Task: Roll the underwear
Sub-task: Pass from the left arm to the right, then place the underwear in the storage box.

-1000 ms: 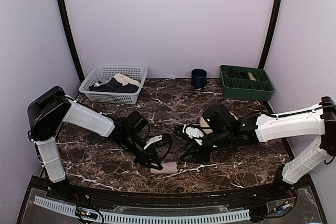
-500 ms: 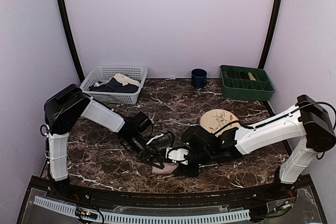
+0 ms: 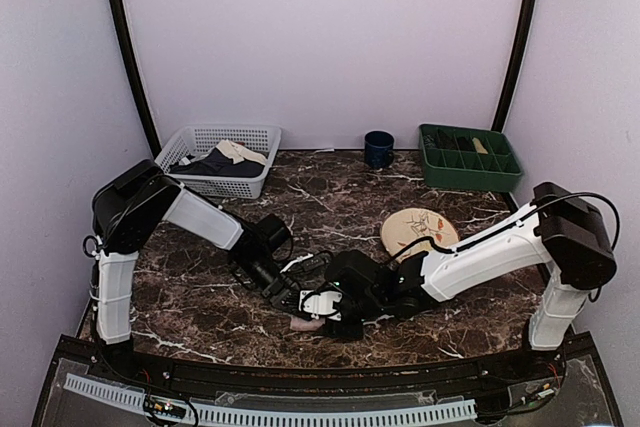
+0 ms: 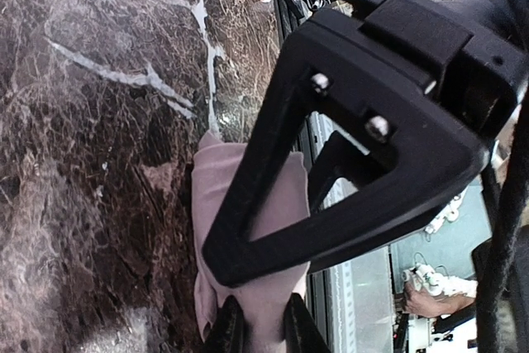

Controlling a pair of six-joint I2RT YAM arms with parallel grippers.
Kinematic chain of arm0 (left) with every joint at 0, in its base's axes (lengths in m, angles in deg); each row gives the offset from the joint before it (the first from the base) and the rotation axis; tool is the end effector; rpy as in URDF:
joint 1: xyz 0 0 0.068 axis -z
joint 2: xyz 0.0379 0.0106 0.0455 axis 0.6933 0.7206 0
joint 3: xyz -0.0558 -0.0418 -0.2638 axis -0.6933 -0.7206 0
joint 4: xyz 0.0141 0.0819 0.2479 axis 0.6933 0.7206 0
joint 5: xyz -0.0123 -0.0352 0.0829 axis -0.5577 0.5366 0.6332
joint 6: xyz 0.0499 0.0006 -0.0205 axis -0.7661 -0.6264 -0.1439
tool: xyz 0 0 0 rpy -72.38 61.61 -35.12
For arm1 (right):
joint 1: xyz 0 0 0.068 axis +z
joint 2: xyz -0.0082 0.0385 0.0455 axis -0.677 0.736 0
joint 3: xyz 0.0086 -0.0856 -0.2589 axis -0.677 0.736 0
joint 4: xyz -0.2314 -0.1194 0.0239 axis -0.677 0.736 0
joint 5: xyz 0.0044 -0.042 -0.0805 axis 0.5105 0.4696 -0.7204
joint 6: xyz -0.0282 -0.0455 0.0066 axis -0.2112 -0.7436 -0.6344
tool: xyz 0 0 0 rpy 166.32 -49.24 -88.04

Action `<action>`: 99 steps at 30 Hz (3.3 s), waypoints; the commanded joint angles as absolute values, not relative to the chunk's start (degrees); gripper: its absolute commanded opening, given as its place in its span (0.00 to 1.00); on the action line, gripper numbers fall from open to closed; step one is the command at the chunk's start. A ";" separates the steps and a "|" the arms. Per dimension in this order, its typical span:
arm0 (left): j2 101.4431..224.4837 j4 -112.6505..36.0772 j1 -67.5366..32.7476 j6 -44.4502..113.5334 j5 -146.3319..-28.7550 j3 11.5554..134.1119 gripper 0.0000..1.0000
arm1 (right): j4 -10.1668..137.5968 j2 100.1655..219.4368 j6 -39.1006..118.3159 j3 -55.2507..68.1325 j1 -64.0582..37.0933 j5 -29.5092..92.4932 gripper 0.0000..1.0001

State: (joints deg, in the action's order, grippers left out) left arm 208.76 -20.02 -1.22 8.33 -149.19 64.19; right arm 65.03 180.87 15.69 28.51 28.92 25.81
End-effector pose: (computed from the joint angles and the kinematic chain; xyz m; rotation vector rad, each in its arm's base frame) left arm 0.2438 -0.2703 0.0815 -1.4213 -2.0819 1.7876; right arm 0.1105 0.3346 0.1430 -1.7621 1.7826 0.4497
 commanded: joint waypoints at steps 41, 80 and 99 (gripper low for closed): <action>162.36 -25.67 -13.48 19.34 -100.99 61.41 0.99 | 76.22 148.57 37.85 27.34 -7.42 30.03 0.00; 161.51 -21.34 -13.54 22.50 -89.44 60.52 0.99 | 93.03 201.94 31.37 -31.65 -49.34 12.47 0.00; 159.23 -21.06 -13.53 23.68 -87.01 57.46 0.99 | 97.02 215.97 48.57 -44.65 -34.01 10.70 0.00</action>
State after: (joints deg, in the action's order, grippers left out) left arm 161.86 -22.29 -13.55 23.26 -88.17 58.84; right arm 96.18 213.15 45.63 -40.14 -35.01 12.02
